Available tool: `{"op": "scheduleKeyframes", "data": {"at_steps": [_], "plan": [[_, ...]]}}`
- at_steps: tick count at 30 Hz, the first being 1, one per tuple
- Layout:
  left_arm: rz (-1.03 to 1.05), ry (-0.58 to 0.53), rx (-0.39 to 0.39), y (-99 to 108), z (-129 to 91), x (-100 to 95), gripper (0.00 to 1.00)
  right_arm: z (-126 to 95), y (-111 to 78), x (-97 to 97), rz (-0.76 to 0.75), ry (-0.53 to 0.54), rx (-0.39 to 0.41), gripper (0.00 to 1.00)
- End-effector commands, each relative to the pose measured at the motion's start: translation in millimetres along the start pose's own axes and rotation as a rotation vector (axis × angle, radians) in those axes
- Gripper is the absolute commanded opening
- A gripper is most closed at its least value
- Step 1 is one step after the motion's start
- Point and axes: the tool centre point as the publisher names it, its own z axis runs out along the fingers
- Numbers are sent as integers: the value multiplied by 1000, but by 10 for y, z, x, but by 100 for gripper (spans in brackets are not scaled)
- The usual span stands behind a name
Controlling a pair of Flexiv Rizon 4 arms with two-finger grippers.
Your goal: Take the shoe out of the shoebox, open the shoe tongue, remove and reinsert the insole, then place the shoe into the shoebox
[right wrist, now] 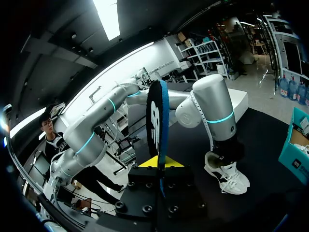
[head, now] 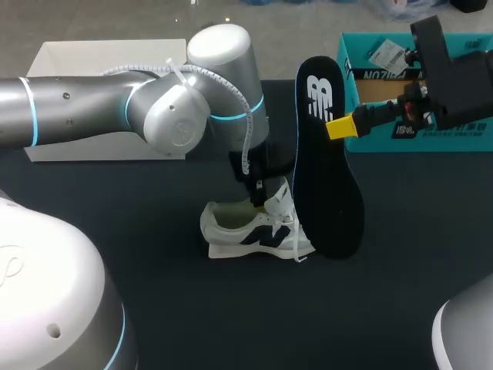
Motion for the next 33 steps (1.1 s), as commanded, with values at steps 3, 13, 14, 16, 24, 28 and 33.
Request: {"op": "scheduleKeyframes", "data": {"at_steps": [3,13,14,16,24,28,33], "plan": [[-1,-11,-5,10,-19,47,0,32,31,-14,2,0,5,0],[-1,-11,-5,10,-19,47,0,32,31,-14,2,0,5,0],[44,-9,12,43,-63,46,0,32,31,-14,2,0,5,0],[136,61,8,81,-126,23,0,32,31,-14,2,0,5,0],[437,296,23,178,-377,53,0,32,31,-14,2,0,5,0],[661,391,82,202,-547,110,0,32,31,-14,2,0,5,0],[1162,441,94,170,-693,242,0,32,31,-14,2,0,5,0]]}}
